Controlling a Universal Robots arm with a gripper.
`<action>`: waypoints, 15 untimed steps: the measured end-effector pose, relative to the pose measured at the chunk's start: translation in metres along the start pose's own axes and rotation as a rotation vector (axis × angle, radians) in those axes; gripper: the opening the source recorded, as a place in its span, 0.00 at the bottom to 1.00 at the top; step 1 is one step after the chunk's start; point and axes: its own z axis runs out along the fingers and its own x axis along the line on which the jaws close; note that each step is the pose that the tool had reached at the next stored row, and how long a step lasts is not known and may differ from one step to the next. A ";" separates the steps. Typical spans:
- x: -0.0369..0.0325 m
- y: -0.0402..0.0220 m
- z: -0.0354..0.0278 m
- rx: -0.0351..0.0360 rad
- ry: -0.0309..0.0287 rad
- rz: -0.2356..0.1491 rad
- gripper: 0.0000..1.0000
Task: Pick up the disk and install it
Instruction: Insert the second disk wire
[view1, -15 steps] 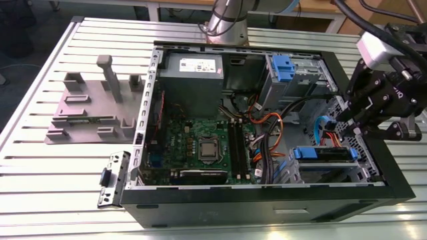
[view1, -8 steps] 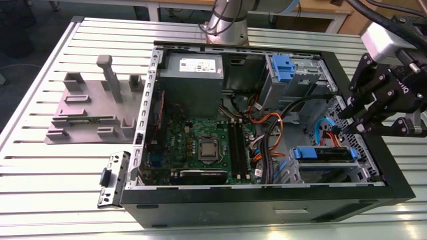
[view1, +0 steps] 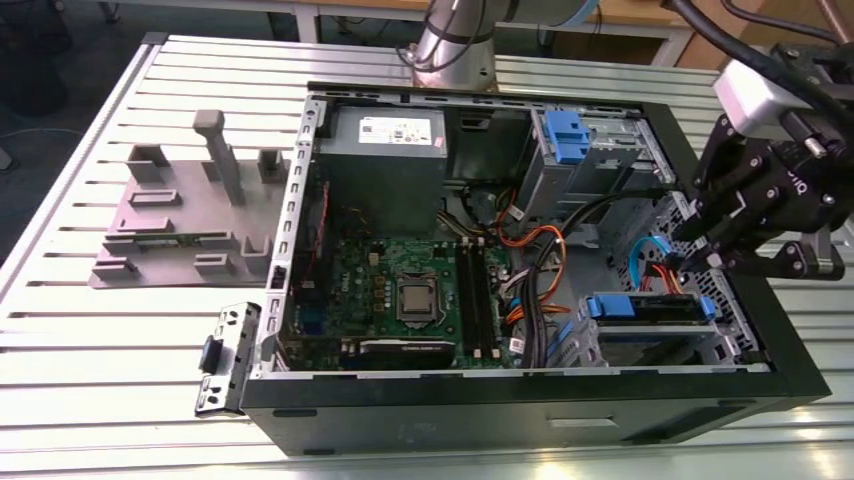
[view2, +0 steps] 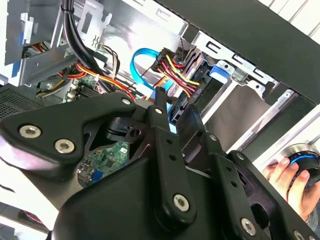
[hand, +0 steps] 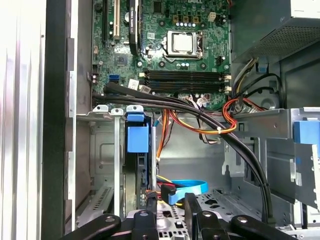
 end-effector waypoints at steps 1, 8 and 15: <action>0.0001 0.0003 0.0010 0.0000 0.0002 0.000 0.36; 0.0015 0.0018 0.0080 0.0000 -0.0001 0.000 0.36; 0.0022 0.0018 0.0139 -0.0001 0.0002 0.000 0.36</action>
